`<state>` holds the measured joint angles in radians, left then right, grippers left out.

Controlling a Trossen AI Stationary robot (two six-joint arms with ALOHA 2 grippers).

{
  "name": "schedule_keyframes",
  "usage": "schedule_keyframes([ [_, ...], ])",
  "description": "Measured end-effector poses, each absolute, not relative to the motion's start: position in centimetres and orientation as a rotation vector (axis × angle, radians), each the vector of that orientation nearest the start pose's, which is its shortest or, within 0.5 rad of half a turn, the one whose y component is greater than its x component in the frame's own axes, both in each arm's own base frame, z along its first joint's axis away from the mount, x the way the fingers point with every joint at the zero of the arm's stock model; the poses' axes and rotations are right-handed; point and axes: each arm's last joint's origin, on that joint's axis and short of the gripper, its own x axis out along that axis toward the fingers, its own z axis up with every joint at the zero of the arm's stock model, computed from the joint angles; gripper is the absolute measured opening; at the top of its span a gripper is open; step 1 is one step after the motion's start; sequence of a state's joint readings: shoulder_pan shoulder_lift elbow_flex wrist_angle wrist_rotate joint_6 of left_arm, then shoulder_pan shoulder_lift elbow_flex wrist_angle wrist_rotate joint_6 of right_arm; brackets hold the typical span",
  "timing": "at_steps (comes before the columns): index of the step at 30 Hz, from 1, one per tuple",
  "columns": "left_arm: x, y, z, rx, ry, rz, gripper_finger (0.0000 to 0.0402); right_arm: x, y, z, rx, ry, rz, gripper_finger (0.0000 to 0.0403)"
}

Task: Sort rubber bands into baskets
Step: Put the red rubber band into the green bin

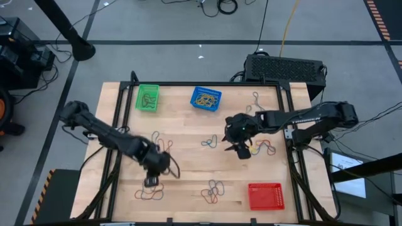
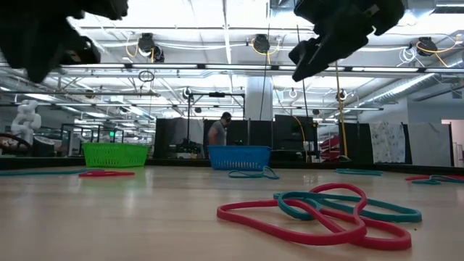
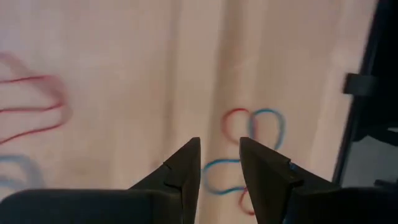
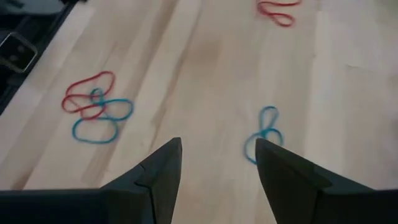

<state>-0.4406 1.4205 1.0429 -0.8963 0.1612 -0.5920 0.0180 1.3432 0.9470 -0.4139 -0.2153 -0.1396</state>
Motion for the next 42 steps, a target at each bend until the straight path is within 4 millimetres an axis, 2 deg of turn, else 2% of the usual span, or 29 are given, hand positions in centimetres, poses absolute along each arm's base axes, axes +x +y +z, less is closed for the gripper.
schedule_keyframes([
  [6, 24.2, -14.6, 20.5, -0.242, 1.439, -0.173, 0.0118, 28.0, 3.0, 25.1, -0.095, 0.753, 0.344, 0.0196],
  [15, 24.9, -16.2, 16.6, -0.15, 1.551, -0.2, 0.0118, 27.9, 4.5, 25.2, -0.108, 0.74, 0.387, 0.0196],
  [20, 24.6, -16.8, 16.2, -0.147, 1.567, -0.195, 0.0118, 28.0, 4.5, 25.4, -0.11, 0.713, 0.386, 0.0196],
  [28, 24.5, -16.8, 16.2, -0.286, 1.607, -0.08, 0.0118, 28.1, 4.5, 25.5, -0.116, 0.705, 0.388, 0.0196],
  [36, 24.5, -16.7, 16.2, -0.404, 1.654, -0.056, 0.0118, 28.1, 4.6, 25.5, -0.116, 0.706, 0.388, 0.0196],
  [42, 24.8, -16.9, 14.6, -0.411, 1.712, -0.013, 0.0118, 28.1, 4.5, 25.5, -0.116, 0.706, 0.388, 0.0196],
])
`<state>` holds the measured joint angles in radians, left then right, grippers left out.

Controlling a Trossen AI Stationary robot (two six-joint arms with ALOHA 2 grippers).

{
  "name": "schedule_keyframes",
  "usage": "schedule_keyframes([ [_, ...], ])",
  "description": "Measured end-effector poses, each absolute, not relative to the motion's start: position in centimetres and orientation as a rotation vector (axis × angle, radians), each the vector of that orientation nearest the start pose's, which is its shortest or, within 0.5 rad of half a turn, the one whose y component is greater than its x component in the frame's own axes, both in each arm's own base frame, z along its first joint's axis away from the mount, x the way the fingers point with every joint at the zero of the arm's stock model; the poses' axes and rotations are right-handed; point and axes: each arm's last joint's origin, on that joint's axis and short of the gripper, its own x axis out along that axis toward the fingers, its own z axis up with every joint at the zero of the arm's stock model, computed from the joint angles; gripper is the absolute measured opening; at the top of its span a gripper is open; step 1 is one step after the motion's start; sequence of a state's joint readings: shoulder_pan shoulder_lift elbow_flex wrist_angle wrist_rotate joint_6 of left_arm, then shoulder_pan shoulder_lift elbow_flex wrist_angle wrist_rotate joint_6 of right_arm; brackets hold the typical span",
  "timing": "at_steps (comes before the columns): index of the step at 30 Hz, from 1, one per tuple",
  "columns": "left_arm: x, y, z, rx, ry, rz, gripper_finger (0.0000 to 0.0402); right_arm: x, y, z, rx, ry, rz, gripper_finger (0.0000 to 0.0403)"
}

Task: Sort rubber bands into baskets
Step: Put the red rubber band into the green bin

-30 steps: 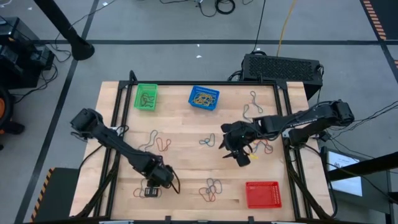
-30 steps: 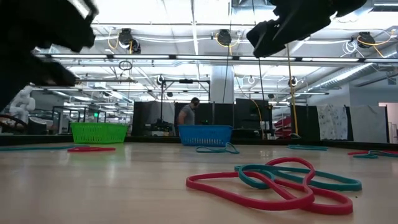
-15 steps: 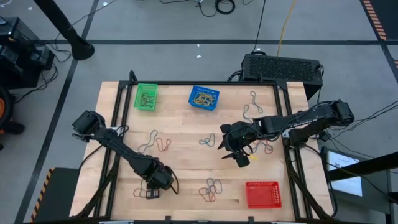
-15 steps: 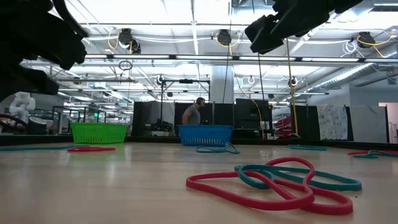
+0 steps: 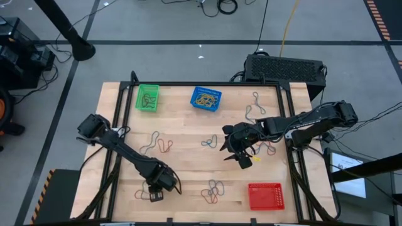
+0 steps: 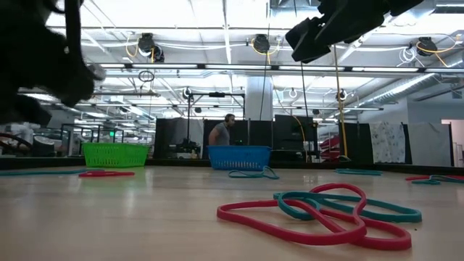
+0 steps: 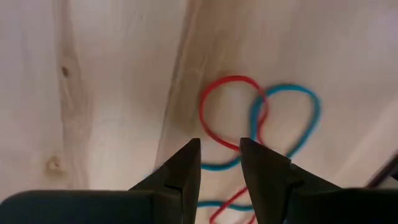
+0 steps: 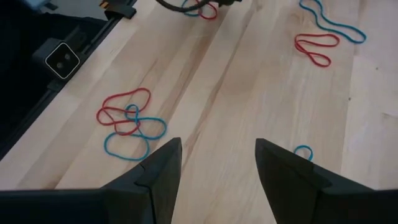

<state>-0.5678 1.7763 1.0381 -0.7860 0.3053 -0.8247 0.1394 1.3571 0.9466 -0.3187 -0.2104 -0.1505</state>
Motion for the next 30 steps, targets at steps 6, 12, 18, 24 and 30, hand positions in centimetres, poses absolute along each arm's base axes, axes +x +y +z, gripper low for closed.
schedule_keyframes([
  [6, 25.0, -17.1, 13.5, -0.423, 1.773, -0.02, 0.0118, 28.1, 4.5, 25.5, -0.12, 0.705, 0.39, 0.0196],
  [12, 25.1, -16.9, 13.4, -0.427, 1.778, -0.03, 0.0118, 28.1, 4.5, 25.5, -0.12, 0.705, 0.39, 0.0196],
  [18, 25.5, -16.8, 13.3, -0.471, 1.762, -0.026, 0.0118, 28.1, 4.5, 25.5, -0.12, 0.706, 0.39, 0.0196],
  [24, 25.8, -16.6, 13.3, -0.491, 1.743, -0.028, 0.0118, 28.0, 4.5, 25.4, -0.12, 0.714, 0.391, 0.0196],
  [30, 25.9, -16.5, 13.3, -0.482, 1.735, -0.029, 0.0091, 28.0, 4.5, 25.4, -0.119, 0.714, 0.391, 0.0196],
])
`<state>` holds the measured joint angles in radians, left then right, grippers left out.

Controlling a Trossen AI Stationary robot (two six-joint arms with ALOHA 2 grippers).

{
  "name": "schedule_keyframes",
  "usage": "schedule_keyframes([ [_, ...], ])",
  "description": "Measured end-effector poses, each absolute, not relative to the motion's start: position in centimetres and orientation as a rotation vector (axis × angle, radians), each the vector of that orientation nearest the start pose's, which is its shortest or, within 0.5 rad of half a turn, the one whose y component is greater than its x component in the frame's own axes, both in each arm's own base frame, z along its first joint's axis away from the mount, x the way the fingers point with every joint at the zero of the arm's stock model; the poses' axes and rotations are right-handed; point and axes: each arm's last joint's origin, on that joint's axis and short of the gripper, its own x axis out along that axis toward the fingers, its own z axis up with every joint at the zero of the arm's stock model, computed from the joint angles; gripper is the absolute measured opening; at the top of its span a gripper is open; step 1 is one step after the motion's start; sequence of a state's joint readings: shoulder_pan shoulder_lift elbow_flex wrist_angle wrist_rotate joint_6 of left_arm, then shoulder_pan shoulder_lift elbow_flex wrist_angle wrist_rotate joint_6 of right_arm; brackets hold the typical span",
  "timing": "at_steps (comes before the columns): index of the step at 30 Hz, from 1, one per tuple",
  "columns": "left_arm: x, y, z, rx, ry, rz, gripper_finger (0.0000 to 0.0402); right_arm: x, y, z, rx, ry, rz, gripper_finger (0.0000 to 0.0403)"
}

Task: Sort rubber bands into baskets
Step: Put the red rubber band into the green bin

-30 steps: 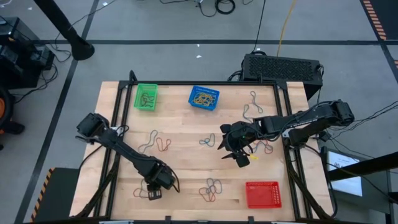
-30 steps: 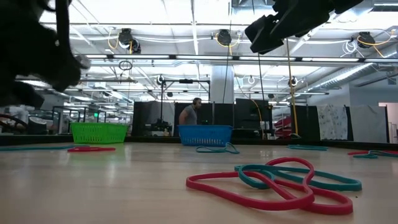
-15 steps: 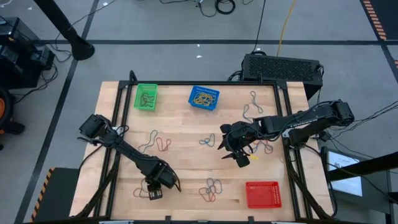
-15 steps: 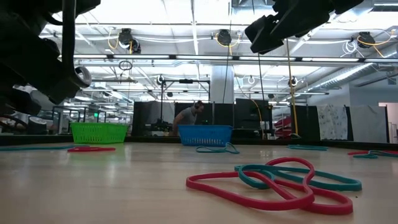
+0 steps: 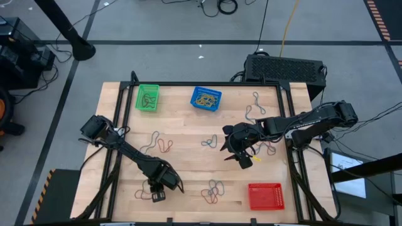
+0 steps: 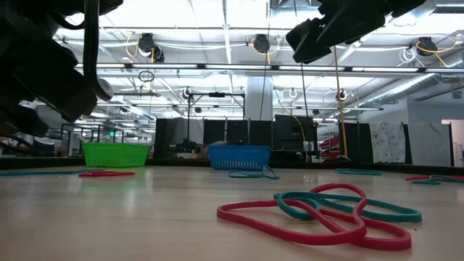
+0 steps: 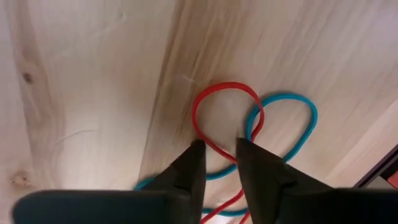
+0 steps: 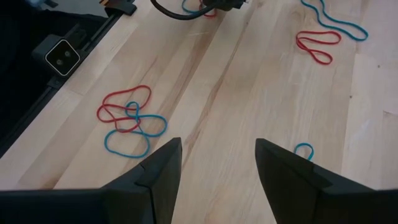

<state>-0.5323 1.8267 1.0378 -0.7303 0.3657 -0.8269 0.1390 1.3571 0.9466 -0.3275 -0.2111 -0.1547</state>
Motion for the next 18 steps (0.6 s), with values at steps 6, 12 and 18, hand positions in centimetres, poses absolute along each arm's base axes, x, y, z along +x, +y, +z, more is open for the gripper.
schedule_keyframes([
  [6, 25.8, -16.3, 13.2, -0.44, 1.73, -0.031, 0.0016, 28.0, 4.5, 25.4, -0.125, 0.712, 0.393, 0.0196],
  [12, 25.8, -16.3, 13.5, -0.408, 1.718, -0.063, 0.0005, 28.0, 4.5, 25.4, -0.126, 0.711, 0.393, 0.0196],
  [18, 25.5, -15.6, 16.1, -0.341, 1.648, -0.03, 0.0002, 28.0, 4.5, 25.4, -0.131, 0.71, 0.395, 0.0196],
])
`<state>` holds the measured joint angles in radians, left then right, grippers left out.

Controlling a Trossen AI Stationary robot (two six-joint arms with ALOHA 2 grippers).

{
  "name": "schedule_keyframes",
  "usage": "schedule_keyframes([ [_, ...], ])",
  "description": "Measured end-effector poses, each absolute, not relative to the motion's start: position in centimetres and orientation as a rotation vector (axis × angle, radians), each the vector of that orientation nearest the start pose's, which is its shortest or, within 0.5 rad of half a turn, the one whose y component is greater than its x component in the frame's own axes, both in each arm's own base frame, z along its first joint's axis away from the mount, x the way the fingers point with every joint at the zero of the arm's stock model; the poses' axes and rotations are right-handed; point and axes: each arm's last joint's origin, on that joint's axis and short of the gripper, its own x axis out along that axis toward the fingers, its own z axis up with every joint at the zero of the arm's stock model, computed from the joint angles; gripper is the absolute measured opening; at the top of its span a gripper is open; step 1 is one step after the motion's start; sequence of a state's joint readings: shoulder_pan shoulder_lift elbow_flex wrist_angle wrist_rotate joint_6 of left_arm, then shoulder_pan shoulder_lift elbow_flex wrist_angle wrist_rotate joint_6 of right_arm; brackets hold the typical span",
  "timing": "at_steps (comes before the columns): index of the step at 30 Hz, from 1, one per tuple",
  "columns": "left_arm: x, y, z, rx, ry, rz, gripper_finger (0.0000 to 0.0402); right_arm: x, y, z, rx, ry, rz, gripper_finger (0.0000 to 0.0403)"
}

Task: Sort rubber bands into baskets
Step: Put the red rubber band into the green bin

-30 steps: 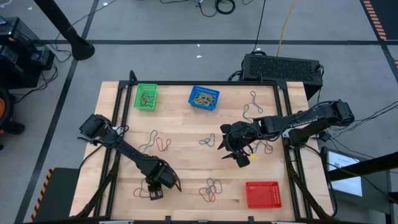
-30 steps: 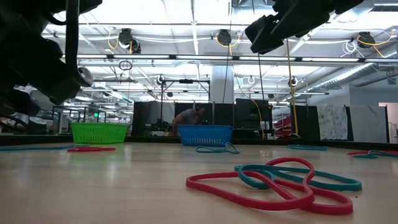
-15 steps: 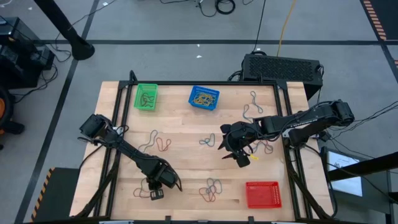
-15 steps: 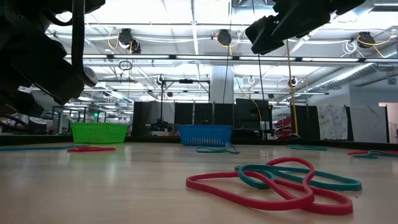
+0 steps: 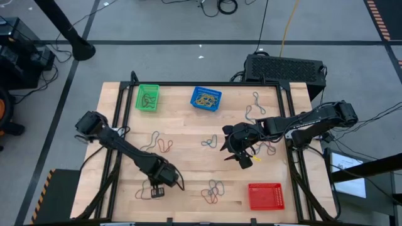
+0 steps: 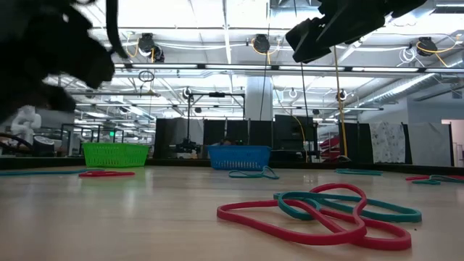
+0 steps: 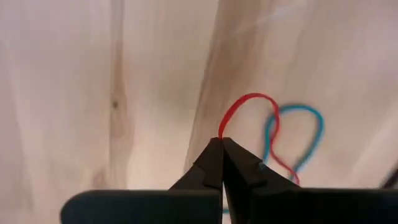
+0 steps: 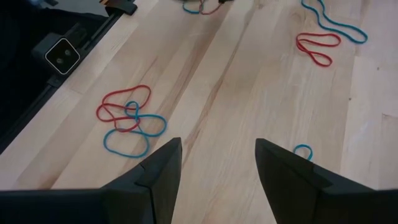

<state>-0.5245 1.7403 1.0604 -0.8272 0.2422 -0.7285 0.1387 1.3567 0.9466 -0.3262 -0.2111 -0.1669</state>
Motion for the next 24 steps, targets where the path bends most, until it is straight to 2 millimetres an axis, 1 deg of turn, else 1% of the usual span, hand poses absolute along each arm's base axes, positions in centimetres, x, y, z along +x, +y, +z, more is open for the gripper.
schedule_keyframes([
  [4, 25.0, -14.5, 18.2, -0.338, 1.605, -0.002, 0.0002, 28.0, 4.5, 25.4, -0.134, 0.707, 0.395, 0.0196],
  [7, 24.5, -13.5, 20.3, -0.349, 1.544, 0.005, 0.0001, 28.0, 4.5, 25.4, -0.137, 0.706, 0.396, 0.0196],
  [11, 22.9, -12.3, 23.3, -0.374, 1.488, -0.008, 0.0001, 28.0, 4.5, 25.4, -0.141, 0.707, 0.396, 0.0196],
  [14, 21.6, -11.3, 25.4, -0.378, 1.424, 0.037, 0.0001, 28.0, 4.5, 25.4, -0.15, 0.705, 0.4, 0.0196],
  [18, 20.2, -10.0, 28.3, -0.368, 1.284, 0.071, 0.0001, 28.0, 4.4, 25.5, -0.175, 0.7, 0.402, 0.0196],
  [21, 19.6, -8.6, 30.1, -0.339, 1.132, 0.169, 0.0, 27.9, 3.9, 25.7, -0.185, 0.688, 0.39, 0.0196],
  [24, 19.2, -7.0, 31.0, -0.277, 1.021, 0.27, 0.0, 27.8, 3.3, 26.1, -0.204, 0.67, 0.378, 0.0196],
])
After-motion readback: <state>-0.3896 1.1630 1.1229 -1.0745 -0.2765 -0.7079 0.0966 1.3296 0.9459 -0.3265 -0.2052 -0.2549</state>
